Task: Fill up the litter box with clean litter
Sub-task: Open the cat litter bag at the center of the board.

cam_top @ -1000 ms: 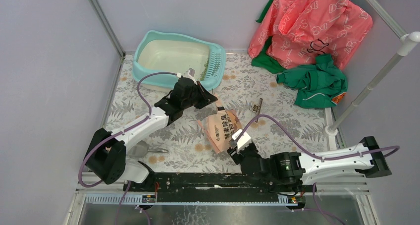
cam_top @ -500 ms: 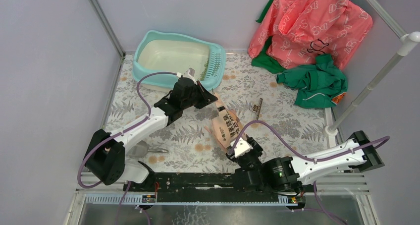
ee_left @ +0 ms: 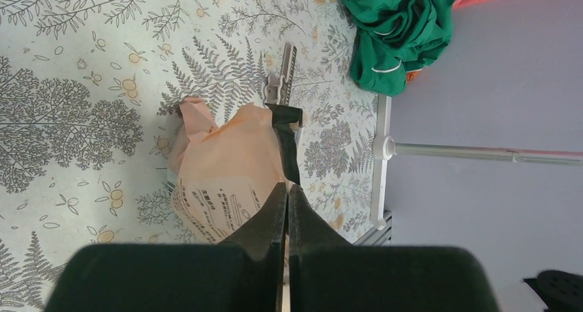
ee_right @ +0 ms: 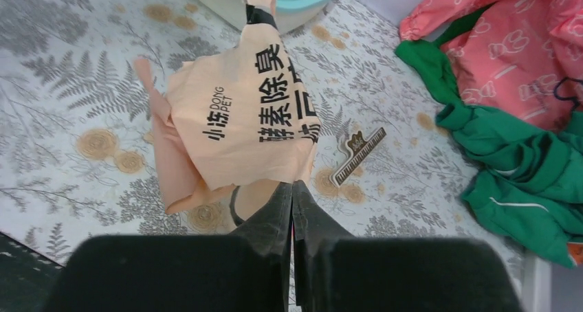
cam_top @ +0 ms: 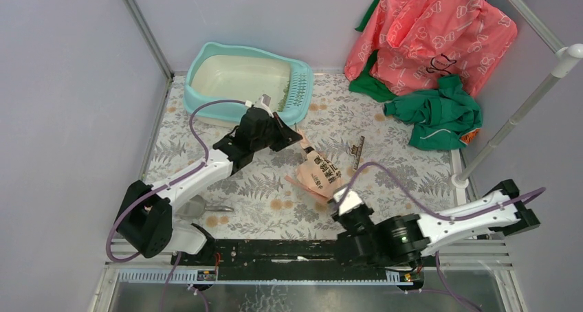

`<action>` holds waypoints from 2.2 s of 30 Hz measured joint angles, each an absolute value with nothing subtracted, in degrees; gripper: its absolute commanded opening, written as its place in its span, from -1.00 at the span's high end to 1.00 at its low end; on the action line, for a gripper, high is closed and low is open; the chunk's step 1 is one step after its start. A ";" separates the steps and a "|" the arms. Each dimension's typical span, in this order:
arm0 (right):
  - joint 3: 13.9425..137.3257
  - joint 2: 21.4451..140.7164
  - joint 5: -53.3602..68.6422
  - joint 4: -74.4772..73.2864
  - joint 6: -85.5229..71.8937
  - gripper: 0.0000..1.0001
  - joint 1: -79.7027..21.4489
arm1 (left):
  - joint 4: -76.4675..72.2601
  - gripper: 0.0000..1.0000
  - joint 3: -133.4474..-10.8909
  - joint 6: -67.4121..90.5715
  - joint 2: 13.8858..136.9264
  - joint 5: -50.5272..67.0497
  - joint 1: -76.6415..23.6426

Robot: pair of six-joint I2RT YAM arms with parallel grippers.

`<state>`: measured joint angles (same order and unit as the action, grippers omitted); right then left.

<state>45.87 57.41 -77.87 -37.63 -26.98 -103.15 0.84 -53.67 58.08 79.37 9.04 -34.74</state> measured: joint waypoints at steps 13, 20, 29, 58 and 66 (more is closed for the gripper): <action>38.81 29.87 -73.38 -18.22 -9.74 1.00 -103.13 | 5.98 1.00 -53.67 57.56 75.11 10.26 -34.39; 39.59 34.65 -70.83 -13.85 -4.32 0.51 -100.18 | 9.32 1.00 -53.67 56.86 72.18 10.09 -34.39; 58.43 50.09 -59.75 -23.81 -8.75 -0.04 -89.80 | 13.85 1.00 -53.65 56.42 67.79 9.69 -34.39; 84.68 89.14 -30.28 -37.98 -13.34 -0.19 -75.83 | 24.12 1.00 -48.95 56.38 51.62 7.29 -34.39; 84.58 90.17 -30.30 -37.71 -13.26 -0.16 -72.16 | 24.14 1.00 -48.93 56.38 51.07 7.22 -34.39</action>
